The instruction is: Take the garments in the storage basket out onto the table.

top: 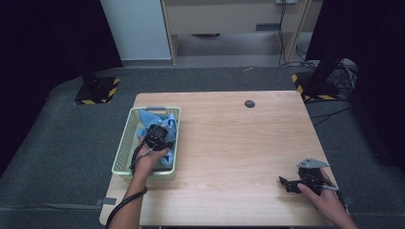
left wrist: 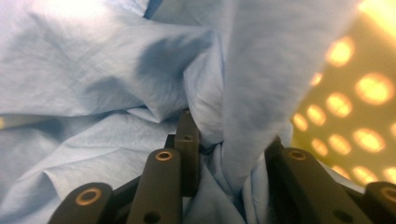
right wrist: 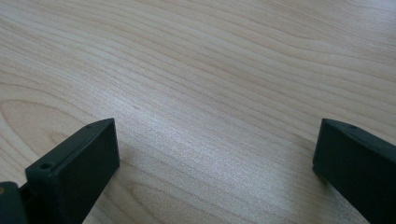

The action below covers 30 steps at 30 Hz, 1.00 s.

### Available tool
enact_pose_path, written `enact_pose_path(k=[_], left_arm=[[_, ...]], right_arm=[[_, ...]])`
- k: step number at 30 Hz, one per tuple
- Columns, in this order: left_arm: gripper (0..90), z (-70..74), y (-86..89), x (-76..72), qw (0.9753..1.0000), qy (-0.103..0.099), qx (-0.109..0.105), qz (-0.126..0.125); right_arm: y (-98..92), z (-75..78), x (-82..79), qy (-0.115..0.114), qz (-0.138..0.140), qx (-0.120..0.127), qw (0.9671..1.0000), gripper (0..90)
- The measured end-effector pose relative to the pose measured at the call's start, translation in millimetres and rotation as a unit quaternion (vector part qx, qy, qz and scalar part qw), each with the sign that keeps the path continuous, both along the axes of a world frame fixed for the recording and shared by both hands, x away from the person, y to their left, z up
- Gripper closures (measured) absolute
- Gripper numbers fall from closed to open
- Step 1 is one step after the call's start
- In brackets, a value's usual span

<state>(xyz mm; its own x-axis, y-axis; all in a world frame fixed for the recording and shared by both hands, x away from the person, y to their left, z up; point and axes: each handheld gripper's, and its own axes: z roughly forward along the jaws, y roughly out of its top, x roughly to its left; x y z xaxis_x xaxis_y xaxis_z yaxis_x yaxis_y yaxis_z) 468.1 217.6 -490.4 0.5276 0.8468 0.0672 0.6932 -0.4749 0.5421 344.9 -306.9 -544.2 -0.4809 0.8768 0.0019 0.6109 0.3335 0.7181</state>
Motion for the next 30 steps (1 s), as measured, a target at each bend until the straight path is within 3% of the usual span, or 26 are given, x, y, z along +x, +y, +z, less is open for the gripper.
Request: enact_pose_path(k=[4,12,30], left_arm=[[71.7,5.6,0.2,-4.3,0.9998,-0.003,0.011,-0.016],[71.7,28.5,7.0,-12.3,0.9991,-0.029,-0.026,-0.018],[72.4,81.9,23.4,-34.7,0.9936,-0.096,-0.056,-0.021]], right_arm=[[0.1,0.1,0.1,0.001,0.0,0.0,1.0,0.5],[0.1,0.1,0.4,0.0,0.001,-0.001,1.0,0.5],[1.3,0.0,1.5,0.0,-0.001,-0.001,1.0,0.5]])
